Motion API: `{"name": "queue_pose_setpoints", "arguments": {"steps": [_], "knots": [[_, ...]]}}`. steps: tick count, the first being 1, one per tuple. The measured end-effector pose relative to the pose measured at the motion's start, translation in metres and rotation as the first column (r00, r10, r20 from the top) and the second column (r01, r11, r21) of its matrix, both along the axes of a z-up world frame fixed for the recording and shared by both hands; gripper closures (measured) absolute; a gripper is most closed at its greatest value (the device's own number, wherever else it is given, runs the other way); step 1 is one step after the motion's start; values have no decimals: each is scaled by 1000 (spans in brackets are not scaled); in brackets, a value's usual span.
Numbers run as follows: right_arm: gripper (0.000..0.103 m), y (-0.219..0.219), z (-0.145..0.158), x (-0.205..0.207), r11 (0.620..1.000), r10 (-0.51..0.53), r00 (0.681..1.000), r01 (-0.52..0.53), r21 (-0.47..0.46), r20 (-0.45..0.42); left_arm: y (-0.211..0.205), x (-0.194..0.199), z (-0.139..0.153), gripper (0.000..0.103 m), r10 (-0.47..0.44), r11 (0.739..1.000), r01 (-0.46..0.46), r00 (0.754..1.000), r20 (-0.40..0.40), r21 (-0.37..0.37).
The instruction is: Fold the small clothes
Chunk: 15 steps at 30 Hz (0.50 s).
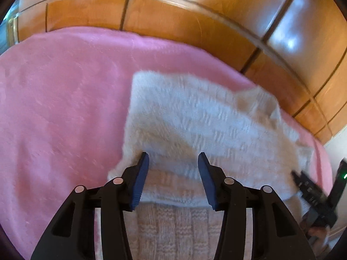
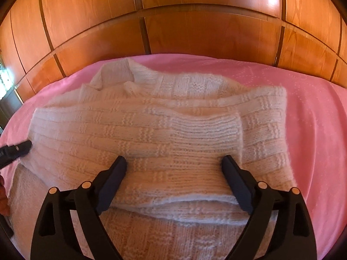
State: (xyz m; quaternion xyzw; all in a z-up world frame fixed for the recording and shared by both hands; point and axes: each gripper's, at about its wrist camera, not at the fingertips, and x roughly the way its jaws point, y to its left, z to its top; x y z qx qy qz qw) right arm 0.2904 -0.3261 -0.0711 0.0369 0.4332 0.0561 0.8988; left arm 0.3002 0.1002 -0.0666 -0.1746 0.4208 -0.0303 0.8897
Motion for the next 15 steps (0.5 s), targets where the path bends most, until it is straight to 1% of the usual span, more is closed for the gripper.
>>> {"name": "queue_pose_setpoints", "arguments": {"steps": [2,3,5,7,9,10,11,12,13,14,15], "knots": [[13,0,0,0,1000,1,1000,-1,-1,2,13,6,11,48,35,999,-34,999,17,-39],[13,-2,1,-1,1000,1,1000,-1,-1,2,23,12,14,40,56,996,-54,998,16,-73],[13,-1,1,-2,1000,0,1000,0,-3,4,39,29,13,39,72,990,-73,997,-14,-121],[13,-1,1,-2,1000,0,1000,0,-5,5,56,50,3,39,74,981,-84,995,-63,-175],[13,0,1,-1,1000,1,1000,-1,-5,5,63,63,-6,39,63,974,-82,994,-94,-212],[12,0,1,-1,1000,1,1000,-1,-5,5,64,66,-8,43,49,970,-71,994,-101,-233],[12,0,1,-1,1000,1,1000,-1,-4,5,64,73,-10,51,22,965,-47,995,-100,-258],[12,1,1,-1,1000,1,1000,-1,-4,5,62,76,-12,71,8,967,-32,995,-96,-254],[12,0,0,0,1000,2,1000,-2,-4,4,58,77,-11,85,-6,971,-14,997,-80,-240],[12,0,1,-2,1000,0,1000,0,-5,5,54,76,-8,90,-14,975,2,998,-55,-221],[12,0,1,-2,1000,0,1000,0,-6,5,52,71,-2,91,-2,982,-2,1000,-26,-189]]}}
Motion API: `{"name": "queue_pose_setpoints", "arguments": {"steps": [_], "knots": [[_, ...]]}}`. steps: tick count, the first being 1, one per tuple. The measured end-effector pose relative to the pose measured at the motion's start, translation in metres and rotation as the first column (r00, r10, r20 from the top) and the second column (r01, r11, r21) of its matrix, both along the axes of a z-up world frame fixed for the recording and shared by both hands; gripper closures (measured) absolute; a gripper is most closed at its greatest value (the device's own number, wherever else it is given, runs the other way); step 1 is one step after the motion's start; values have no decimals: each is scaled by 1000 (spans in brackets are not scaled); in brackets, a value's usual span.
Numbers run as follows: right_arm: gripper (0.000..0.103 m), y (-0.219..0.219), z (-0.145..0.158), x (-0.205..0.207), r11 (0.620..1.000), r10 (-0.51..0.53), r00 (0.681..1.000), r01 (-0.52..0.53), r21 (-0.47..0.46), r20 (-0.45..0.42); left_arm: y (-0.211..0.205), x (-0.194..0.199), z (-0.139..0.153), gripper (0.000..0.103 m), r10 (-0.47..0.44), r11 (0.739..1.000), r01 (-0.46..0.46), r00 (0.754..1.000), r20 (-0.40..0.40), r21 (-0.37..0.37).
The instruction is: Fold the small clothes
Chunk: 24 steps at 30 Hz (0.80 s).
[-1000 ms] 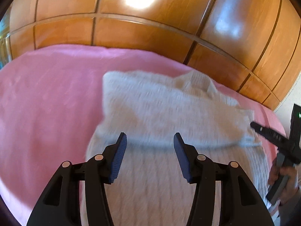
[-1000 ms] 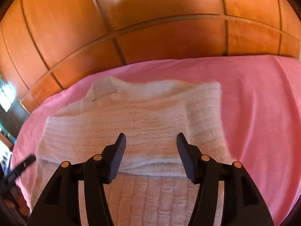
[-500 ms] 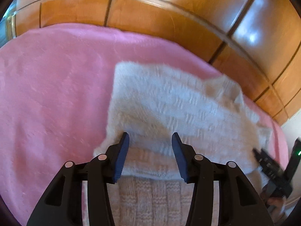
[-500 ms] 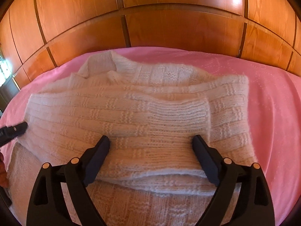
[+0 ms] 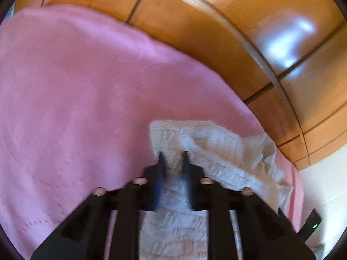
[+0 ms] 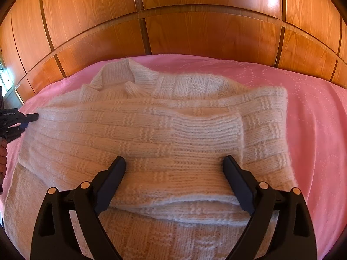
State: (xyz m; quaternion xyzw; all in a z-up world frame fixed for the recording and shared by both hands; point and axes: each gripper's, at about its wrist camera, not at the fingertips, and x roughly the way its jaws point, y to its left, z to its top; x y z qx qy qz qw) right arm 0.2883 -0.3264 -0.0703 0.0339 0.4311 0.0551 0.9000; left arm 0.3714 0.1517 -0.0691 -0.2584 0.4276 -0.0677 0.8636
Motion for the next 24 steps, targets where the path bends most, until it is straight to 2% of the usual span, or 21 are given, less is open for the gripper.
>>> {"name": "queue_pose_setpoints", "arguments": {"steps": [2,3,5,7,9,11,14,18,19,20,24], "knots": [[12,1,1,0,1000,0,1000,0,-4,1,-8,-11,11,91,20,998,-24,998,66,64],[11,2,0,1,1000,0,1000,0,-7,1,-14,-15,14,91,27,992,-37,996,81,118],[11,6,0,1,1000,-1,1000,1,-25,1,-28,-10,5,91,34,964,-47,998,57,262],[11,8,0,2,999,0,1000,0,-43,0,-38,0,-15,91,44,932,-44,999,9,359],[11,8,-1,2,999,0,1000,0,-43,1,-42,5,-23,90,48,913,-46,999,6,406],[10,7,-1,3,999,0,1000,0,-38,2,-47,7,-21,90,59,900,-54,998,2,432],[10,5,-2,3,1000,0,1000,0,-27,1,-44,0,-12,77,93,884,-79,996,-6,461],[10,5,-2,3,1000,-1,1000,1,-25,3,-49,-35,14,75,66,890,-77,997,39,450],[10,5,-2,3,1000,-1,1000,1,-25,3,-52,-42,18,67,52,892,-70,997,51,446],[10,5,-2,3,1000,-1,1000,1,-25,4,-57,-53,23,64,30,897,-56,997,67,438],[10,5,-2,2,1000,-4,1000,4,-26,7,-79,-86,30,64,-41,897,-10,993,106,442]]}}
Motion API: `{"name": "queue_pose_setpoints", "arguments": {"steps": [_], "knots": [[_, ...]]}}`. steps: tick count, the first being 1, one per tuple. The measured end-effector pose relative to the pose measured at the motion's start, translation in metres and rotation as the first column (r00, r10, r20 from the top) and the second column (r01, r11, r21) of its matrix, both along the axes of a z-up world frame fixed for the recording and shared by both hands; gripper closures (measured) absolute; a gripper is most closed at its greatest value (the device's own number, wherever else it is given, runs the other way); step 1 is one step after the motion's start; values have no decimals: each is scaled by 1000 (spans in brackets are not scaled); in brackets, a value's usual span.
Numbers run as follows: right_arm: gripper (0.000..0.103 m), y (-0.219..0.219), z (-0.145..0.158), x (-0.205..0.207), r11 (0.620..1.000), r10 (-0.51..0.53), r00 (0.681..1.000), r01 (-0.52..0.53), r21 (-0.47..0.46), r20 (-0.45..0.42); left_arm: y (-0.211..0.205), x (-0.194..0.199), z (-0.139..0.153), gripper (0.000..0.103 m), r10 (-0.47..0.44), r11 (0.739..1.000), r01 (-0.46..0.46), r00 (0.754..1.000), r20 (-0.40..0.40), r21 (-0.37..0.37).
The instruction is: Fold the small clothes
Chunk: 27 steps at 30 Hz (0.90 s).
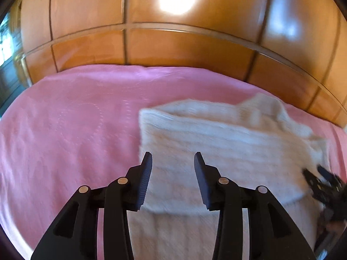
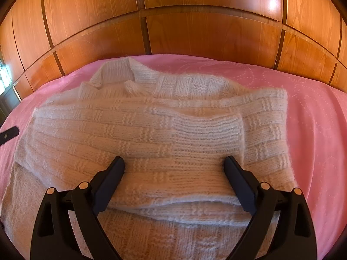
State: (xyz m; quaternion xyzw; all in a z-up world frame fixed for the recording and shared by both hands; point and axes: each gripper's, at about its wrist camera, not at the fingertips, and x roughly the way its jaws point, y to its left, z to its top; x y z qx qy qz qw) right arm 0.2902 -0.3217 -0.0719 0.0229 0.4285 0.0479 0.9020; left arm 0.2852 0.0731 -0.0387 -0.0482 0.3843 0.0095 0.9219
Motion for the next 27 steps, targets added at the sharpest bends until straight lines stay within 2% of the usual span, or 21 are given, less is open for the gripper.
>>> {"name": "queue_pose_setpoints", "arguments": {"steps": [2,7,12,23,24,27], "knots": [[10,0,0,0,1000,-1,1000,1,0,0,-13,-10,1,64,-26,999,25,1000,15,19],[10,0,0,0,1000,-1,1000,1,2,0,-32,-20,0,64,-60,998,60,998,21,5],[10,1,0,0,1000,-2,1000,2,5,0,-36,-15,-5,64,-73,997,73,997,12,10],[8,3,0,0,1000,-3,1000,3,13,-2,-27,6,-33,63,-42,999,43,997,-68,15],[8,3,0,0,1000,-3,1000,3,12,-3,-25,9,-38,57,-37,999,38,996,-81,10],[7,3,0,0,1000,-4,1000,4,10,-3,-17,16,-49,54,-35,999,31,995,-96,-41]]}}
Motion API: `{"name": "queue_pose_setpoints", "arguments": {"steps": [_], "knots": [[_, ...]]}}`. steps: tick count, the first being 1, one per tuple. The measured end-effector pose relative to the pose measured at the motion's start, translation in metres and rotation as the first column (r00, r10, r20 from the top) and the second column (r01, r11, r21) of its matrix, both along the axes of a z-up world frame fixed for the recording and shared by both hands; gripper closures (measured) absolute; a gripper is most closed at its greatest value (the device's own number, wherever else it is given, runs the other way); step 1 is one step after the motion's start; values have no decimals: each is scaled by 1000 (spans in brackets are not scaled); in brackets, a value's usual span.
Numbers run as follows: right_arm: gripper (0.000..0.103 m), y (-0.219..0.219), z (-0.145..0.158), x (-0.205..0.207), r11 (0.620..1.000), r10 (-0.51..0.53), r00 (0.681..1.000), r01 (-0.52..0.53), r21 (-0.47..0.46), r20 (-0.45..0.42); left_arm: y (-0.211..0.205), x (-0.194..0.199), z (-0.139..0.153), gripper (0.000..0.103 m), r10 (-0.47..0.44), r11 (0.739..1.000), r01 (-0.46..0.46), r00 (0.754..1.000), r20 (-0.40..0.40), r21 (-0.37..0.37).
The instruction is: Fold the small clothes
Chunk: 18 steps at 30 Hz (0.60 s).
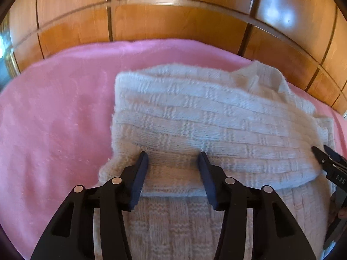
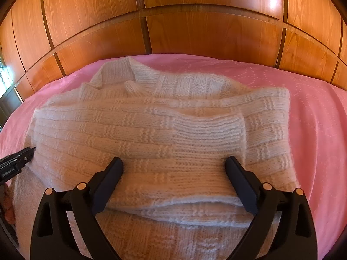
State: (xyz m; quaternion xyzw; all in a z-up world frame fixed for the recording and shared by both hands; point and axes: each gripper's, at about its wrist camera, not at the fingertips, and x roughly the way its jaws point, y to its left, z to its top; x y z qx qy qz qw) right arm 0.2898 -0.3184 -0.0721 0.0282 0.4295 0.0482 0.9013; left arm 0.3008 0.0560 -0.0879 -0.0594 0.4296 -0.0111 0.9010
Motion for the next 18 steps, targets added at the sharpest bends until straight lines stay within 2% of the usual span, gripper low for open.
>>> {"name": "queue_pose_setpoints", "arguments": {"steps": [6,10,14,18], "knots": [[7,3,1,0,1000,2,1000,-2,-10,-7,6,-1,2,54,8,999,-9,1000,-9,-42],[4,4,5,-3,1000,-3,1000,3,-25,-16,14,-20,14,54,28,998,-28,1000,-3,-49],[3,1,18,-14,1000,13,999,-14,-12,-37,32,-62,30,54,55,997,-53,998,28,-62],[2,-17,30,-40,1000,0,999,1,7,-46,54,-99,32,54,46,995,-44,999,14,-89]]}}
